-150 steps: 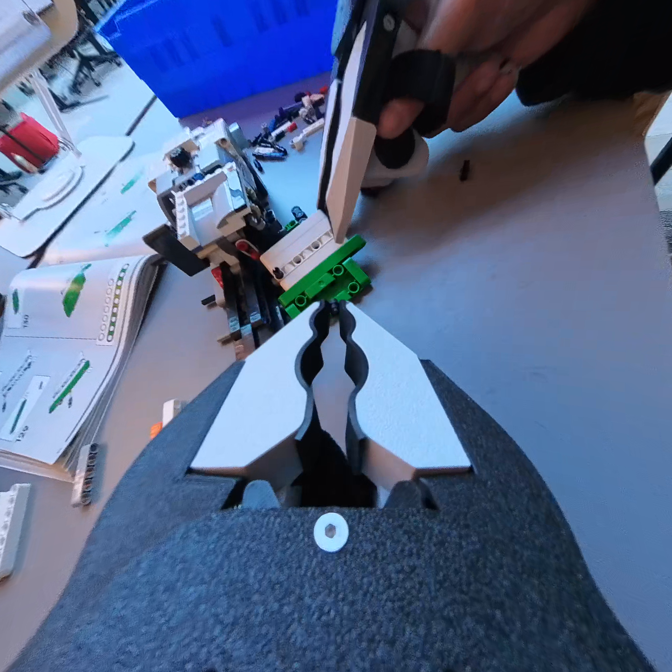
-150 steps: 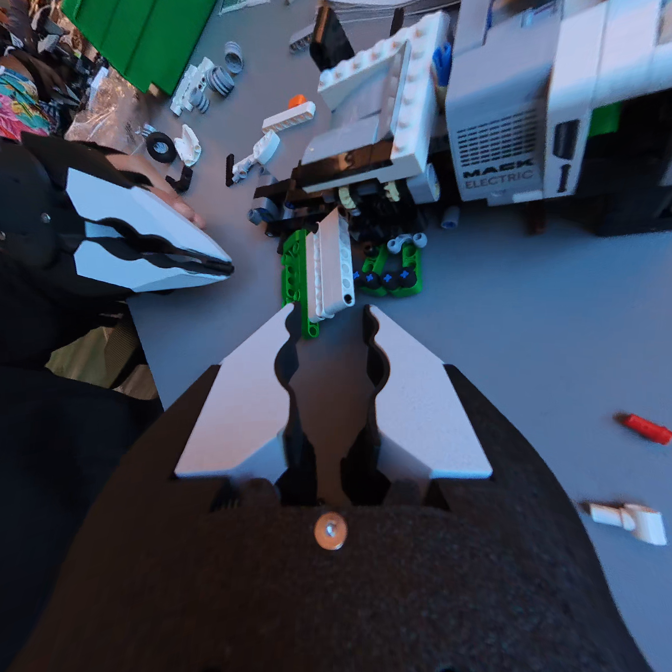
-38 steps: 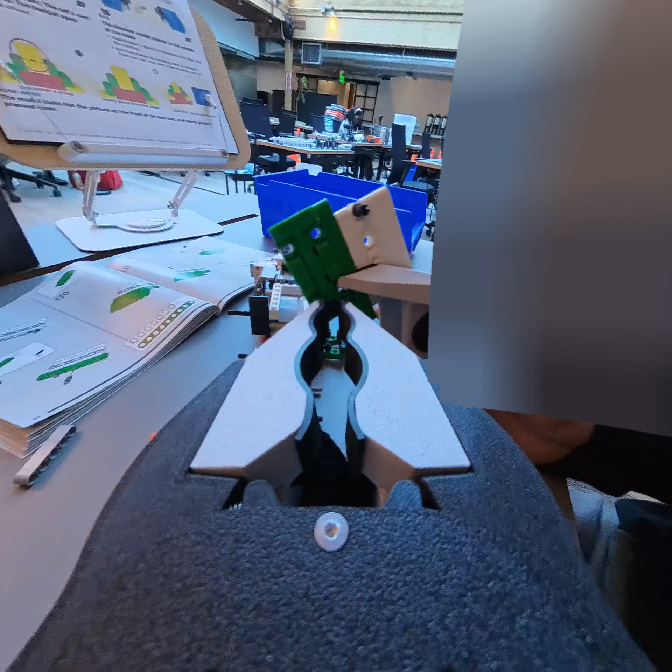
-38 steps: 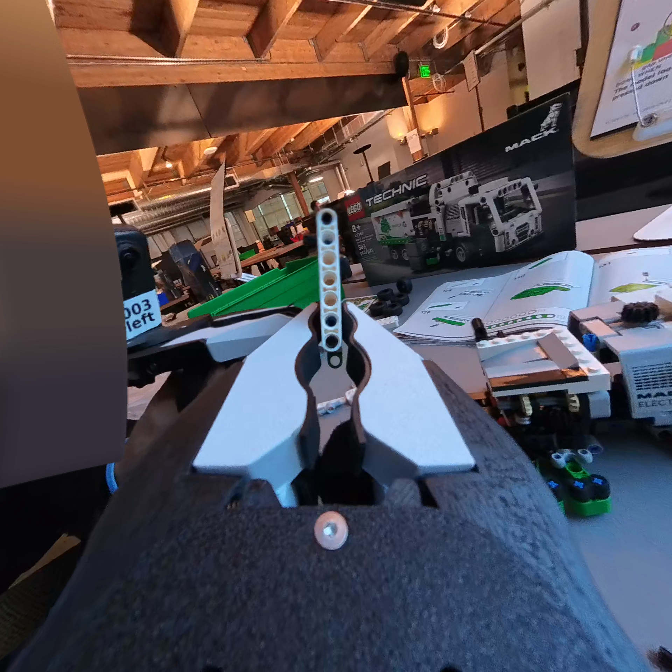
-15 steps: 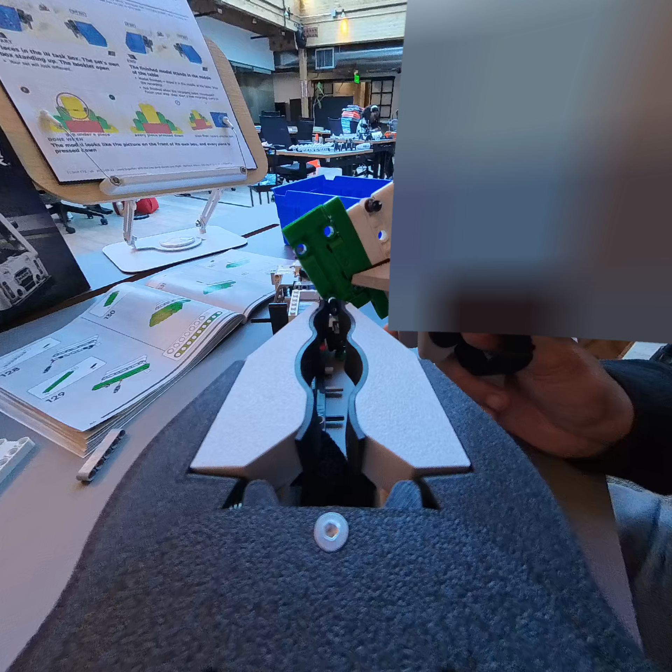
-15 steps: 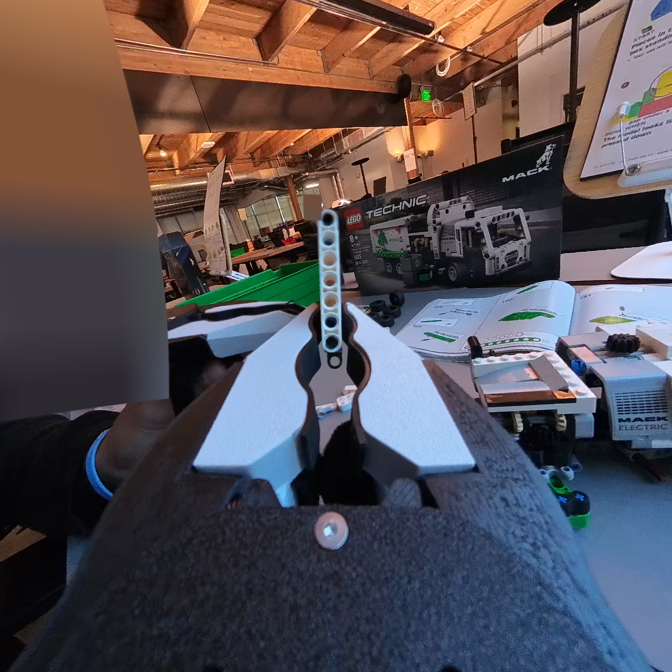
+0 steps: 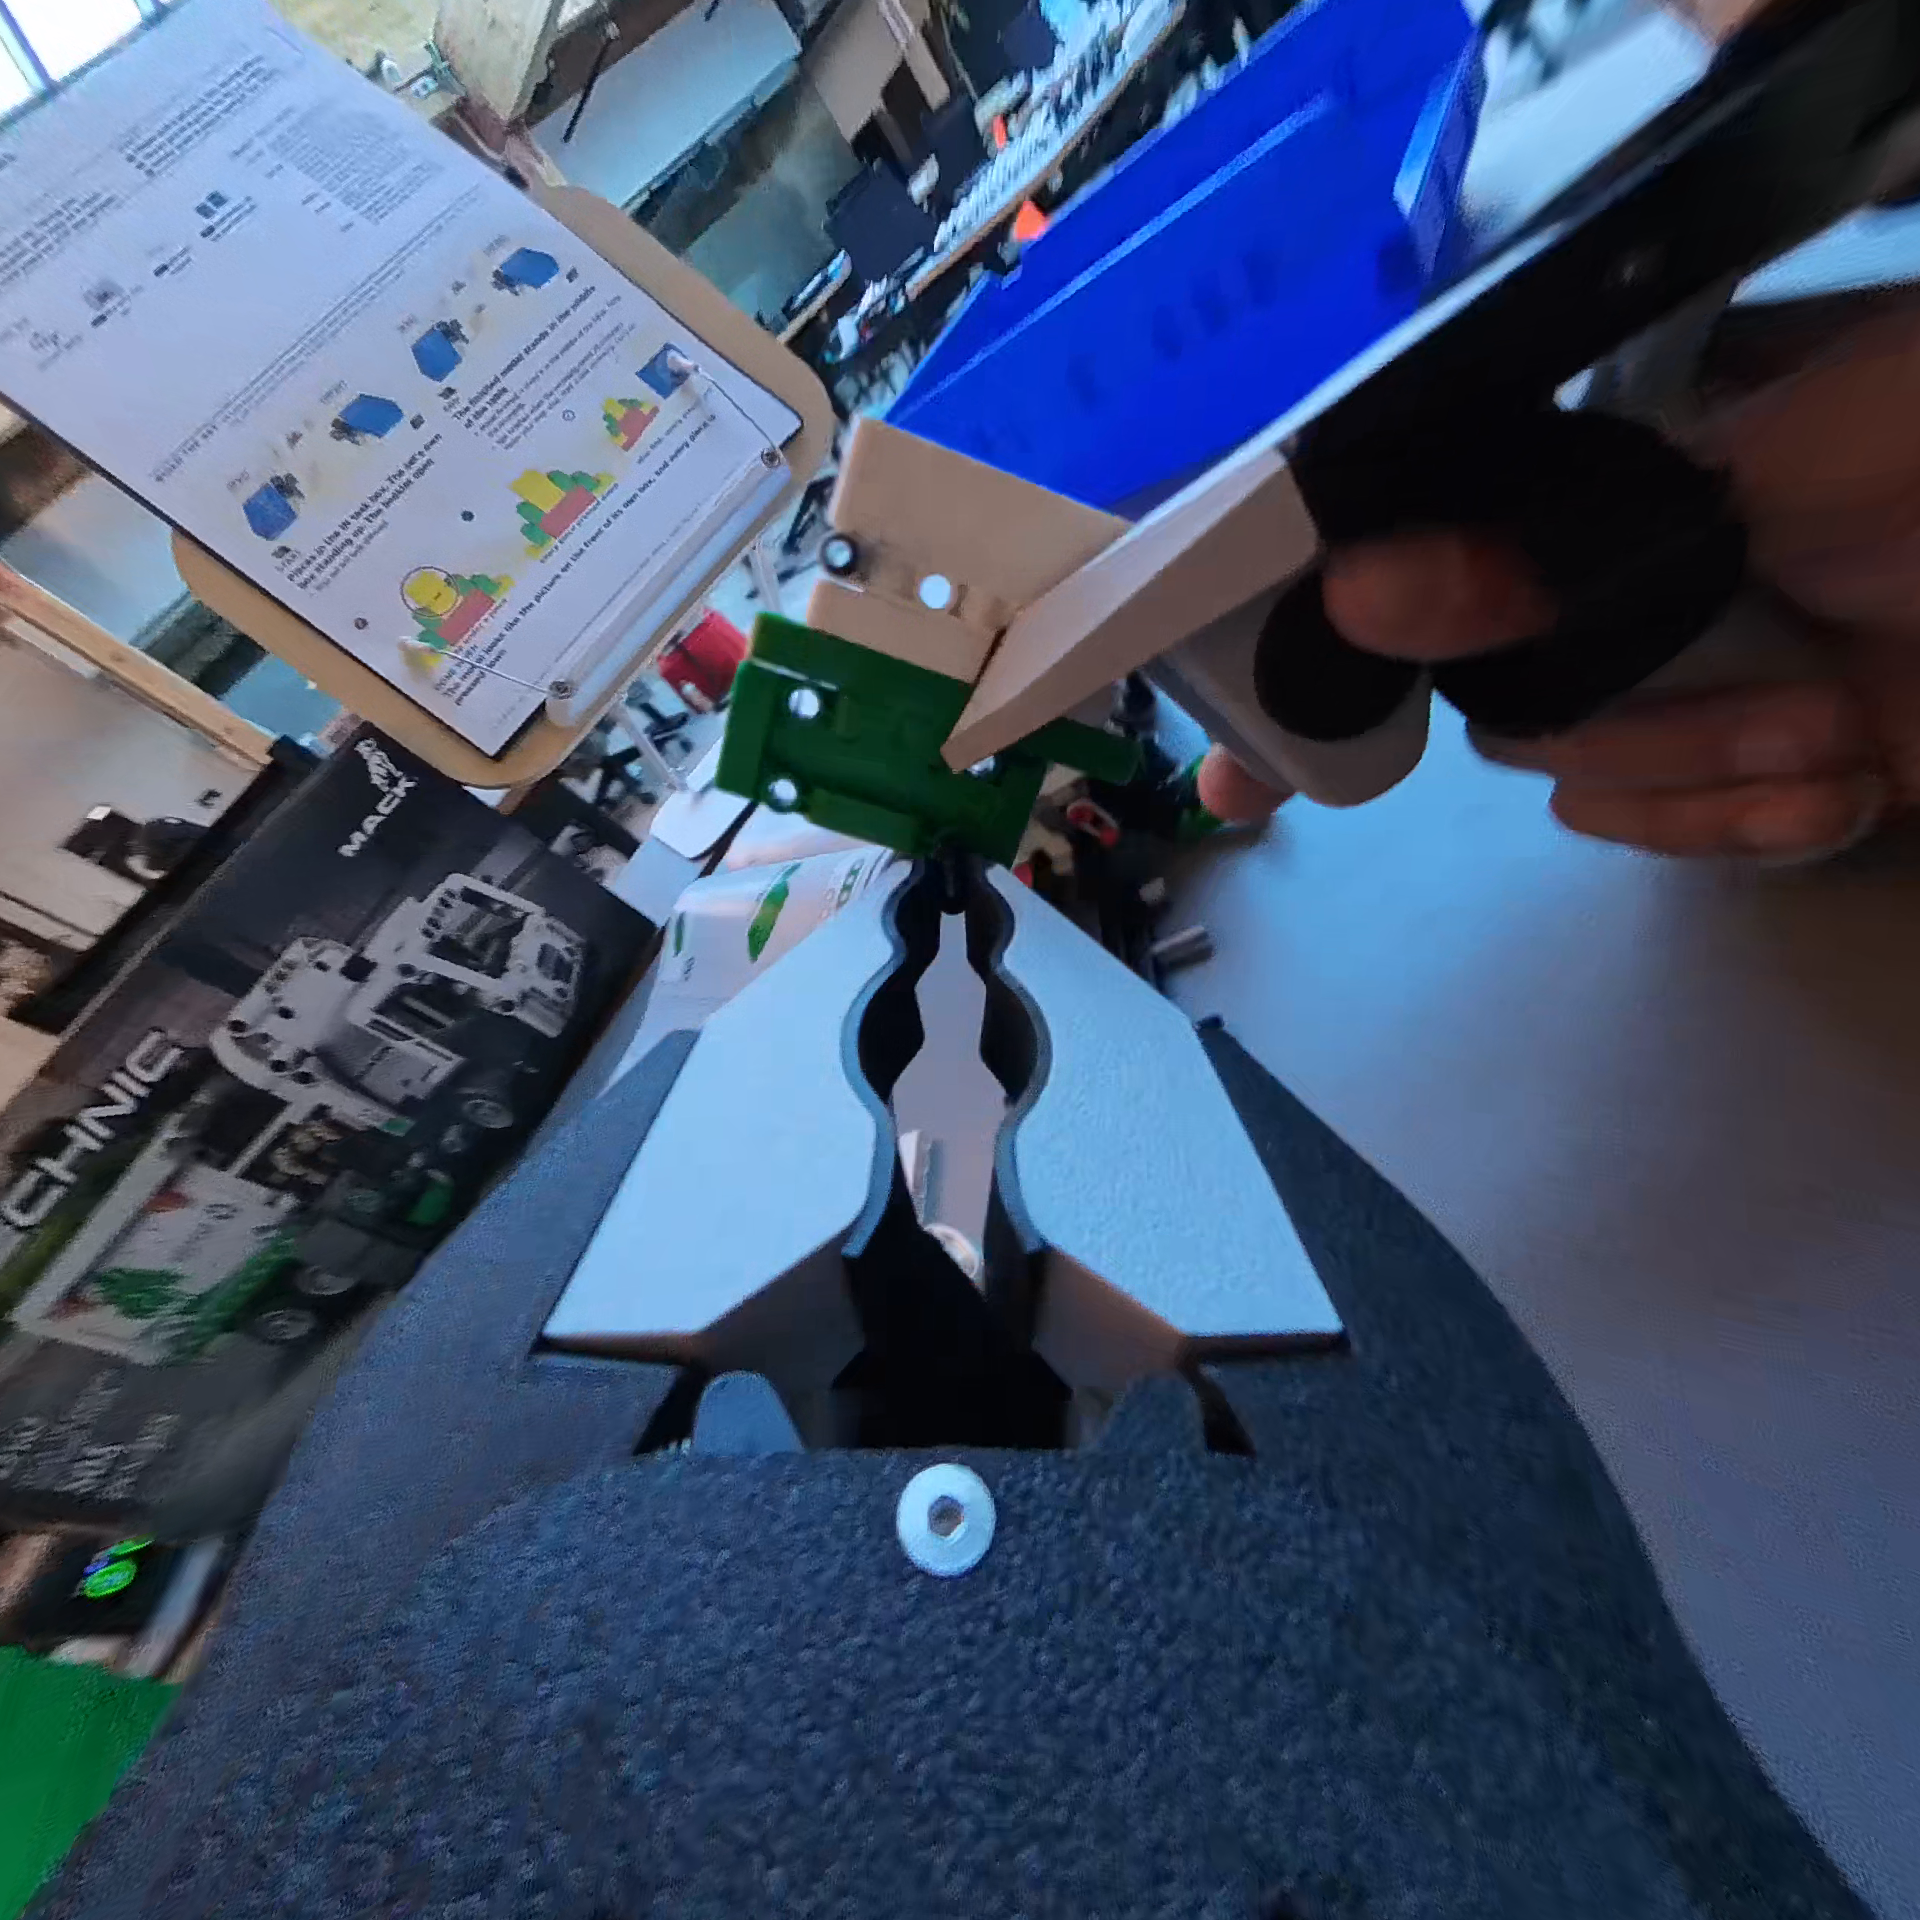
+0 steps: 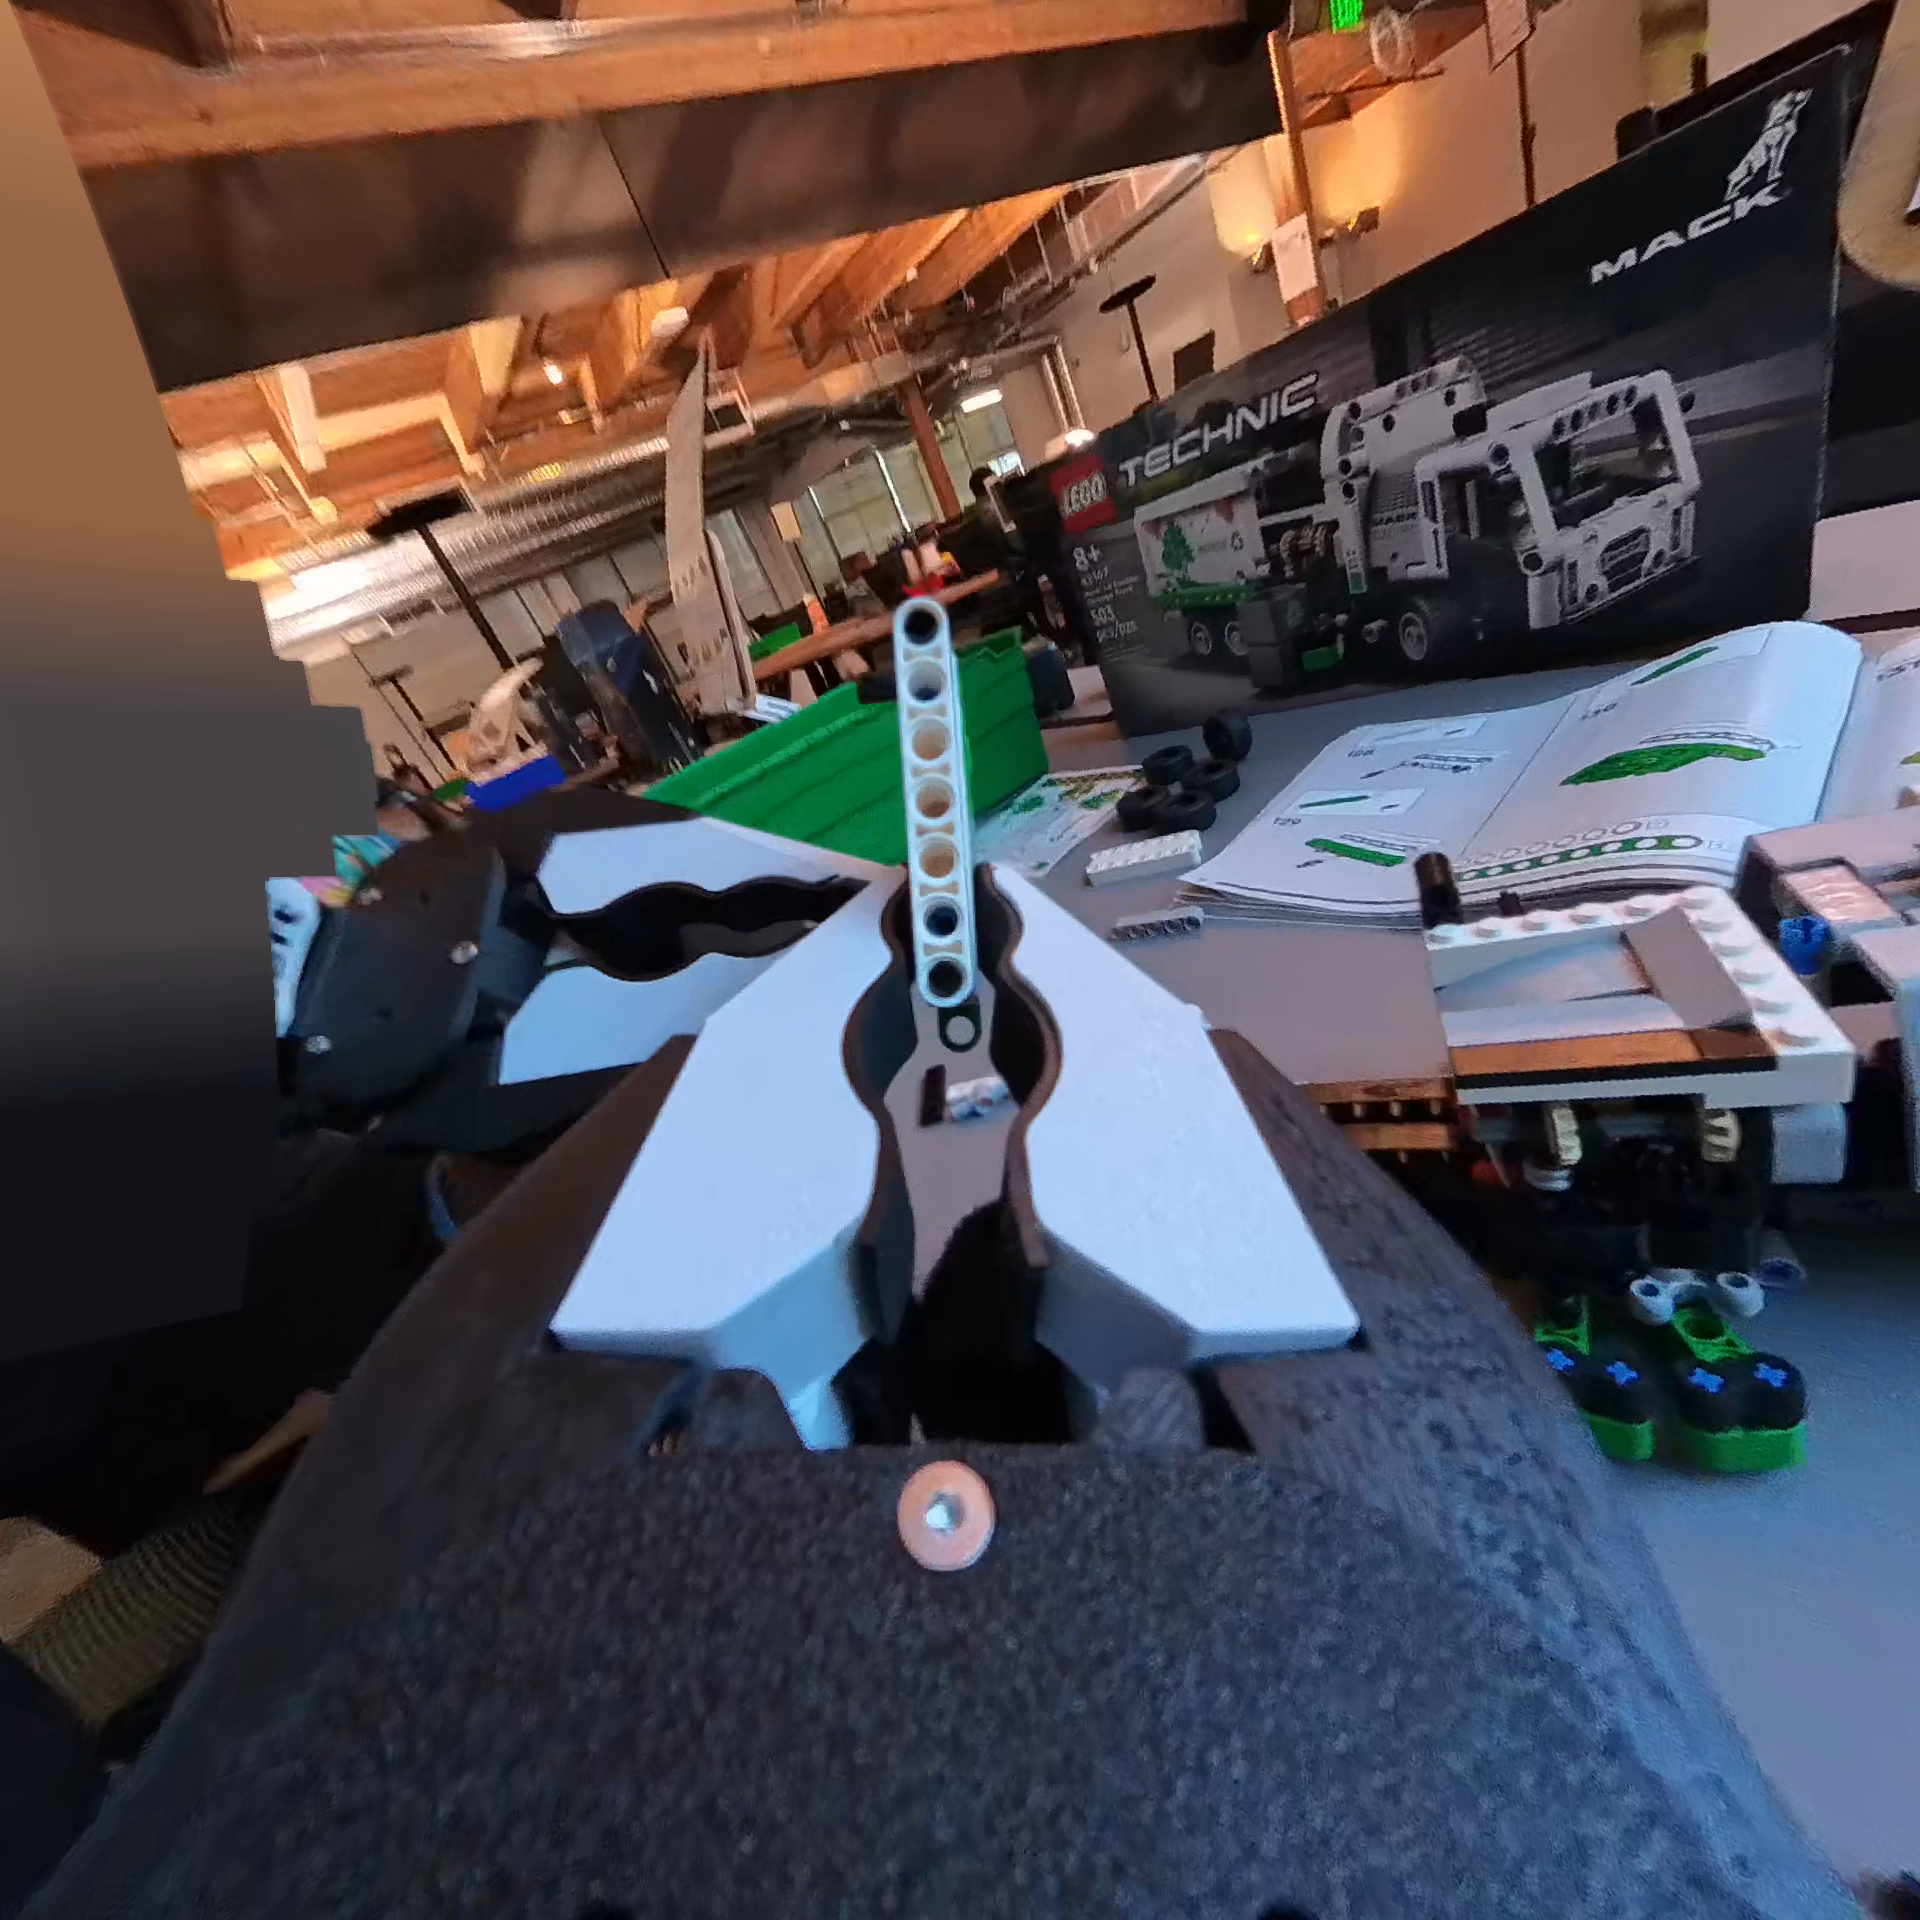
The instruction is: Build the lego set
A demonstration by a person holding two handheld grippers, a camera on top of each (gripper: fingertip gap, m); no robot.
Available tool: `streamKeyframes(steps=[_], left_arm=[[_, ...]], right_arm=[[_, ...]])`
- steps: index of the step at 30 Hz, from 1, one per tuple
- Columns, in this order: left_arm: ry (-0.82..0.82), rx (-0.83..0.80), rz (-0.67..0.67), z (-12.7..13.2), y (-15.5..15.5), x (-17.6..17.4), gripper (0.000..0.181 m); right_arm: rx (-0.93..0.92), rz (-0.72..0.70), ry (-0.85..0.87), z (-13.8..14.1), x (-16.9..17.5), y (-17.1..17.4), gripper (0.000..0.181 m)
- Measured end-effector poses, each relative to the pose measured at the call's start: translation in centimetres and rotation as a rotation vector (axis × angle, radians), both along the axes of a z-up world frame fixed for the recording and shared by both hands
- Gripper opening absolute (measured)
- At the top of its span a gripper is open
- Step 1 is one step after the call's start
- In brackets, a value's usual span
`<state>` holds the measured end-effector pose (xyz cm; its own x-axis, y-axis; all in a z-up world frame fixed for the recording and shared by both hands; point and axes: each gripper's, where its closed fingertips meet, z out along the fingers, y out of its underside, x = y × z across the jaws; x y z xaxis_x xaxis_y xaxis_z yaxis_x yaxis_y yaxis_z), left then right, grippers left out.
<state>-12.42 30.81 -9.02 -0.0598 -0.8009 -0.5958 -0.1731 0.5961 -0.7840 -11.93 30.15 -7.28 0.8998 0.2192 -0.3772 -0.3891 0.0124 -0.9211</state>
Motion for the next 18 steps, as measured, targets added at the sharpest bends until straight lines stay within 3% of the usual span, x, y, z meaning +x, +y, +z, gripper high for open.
streamKeyframes(steps=[3,8,14,18], left_arm=[[0.072,0.056,0.052,-1.3,0.4,0.1,0.003],[0.143,-0.035,0.089,-2.2,0.6,0.3,0.003],[0.151,0.003,0.154,-2.4,0.8,0.4,0.004],[0.131,0.034,0.143,-2.2,0.7,0.4,0.004]], right_arm=[[-0.088,-0.107,-0.218,-1.1,-0.1,0.4,0.008],[-0.179,-0.214,-0.393,-2.1,-0.2,0.9,0.008],[-0.197,-0.222,-0.382,-2.4,-0.2,1.1,0.008],[-0.166,-0.141,-0.205,-2.4,0.0,1.0,0.008]])
